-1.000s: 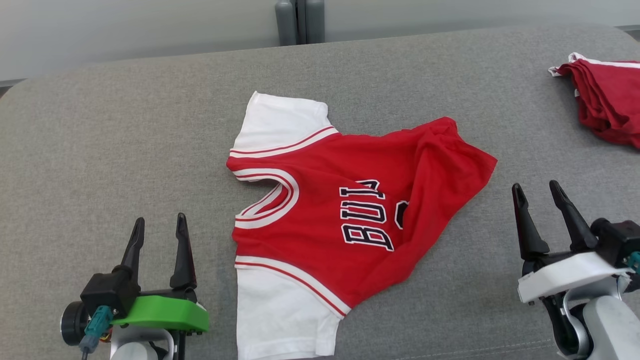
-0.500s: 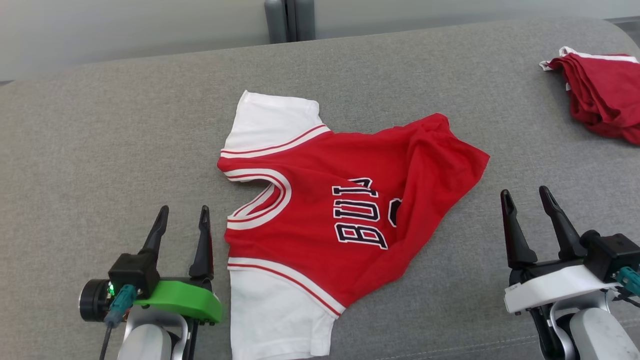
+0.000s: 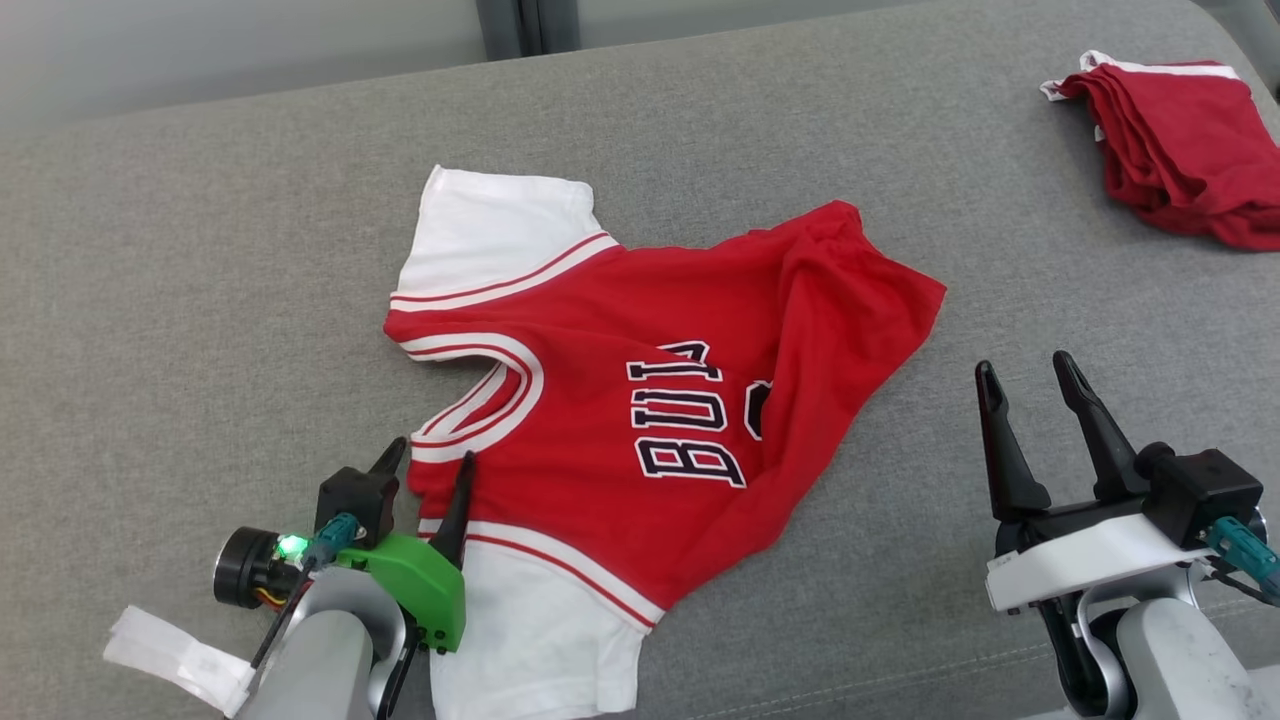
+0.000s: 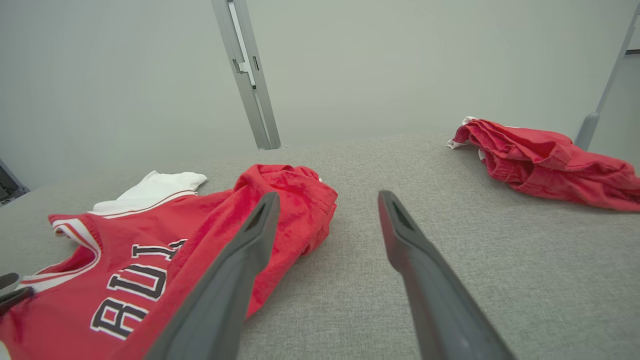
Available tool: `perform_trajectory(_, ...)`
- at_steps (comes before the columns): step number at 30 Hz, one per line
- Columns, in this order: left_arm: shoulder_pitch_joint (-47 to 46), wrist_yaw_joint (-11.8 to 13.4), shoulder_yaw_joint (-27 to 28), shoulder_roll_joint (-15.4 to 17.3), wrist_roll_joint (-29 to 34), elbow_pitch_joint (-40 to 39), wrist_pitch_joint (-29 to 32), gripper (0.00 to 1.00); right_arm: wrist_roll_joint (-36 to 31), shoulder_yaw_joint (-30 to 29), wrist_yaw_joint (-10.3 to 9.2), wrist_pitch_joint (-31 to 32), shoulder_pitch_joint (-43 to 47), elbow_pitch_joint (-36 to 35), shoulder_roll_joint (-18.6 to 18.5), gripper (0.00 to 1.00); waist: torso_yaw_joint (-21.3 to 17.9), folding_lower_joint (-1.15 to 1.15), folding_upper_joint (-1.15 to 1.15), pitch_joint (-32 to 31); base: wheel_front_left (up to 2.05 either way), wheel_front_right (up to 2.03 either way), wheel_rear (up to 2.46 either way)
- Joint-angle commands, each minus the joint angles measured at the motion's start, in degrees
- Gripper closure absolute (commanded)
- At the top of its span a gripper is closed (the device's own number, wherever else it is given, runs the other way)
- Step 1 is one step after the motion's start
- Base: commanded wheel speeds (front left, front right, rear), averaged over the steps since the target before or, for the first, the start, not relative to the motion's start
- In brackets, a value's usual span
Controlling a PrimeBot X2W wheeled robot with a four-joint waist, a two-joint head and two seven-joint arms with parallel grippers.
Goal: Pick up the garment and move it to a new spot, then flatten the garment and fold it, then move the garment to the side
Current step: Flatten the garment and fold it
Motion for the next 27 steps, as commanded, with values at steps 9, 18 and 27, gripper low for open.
perform_trajectory(9,-5.37,-0.26,-2.03,-0.04,-2.98,10.04,-0.12,1.00,-0.61,0.14,-0.05,-0.17,-0.79,0.46,0.19,0.00,-1.01,0.00,0.00,0.62,0.00,0.00,0.00)
perform_trajectory(18,-4.20,2.54,7.16,4.98,-7.71,2.95,-1.07,1.00,-0.73,-0.52,-0.05,-0.17,0.35,1.13,-0.06,0.00,-0.42,0.00,0.00,0.10,0.00,0.00,0.00)
perform_trajectory(27,1.02,3.54,11.30,5.11,-7.17,-3.04,-1.09,0.00,-1.14,-0.47,-0.05,-0.17,0.98,2.40,0.19,0.00,0.28,0.00,0.00,-0.73,0.00,0.00,0.00)
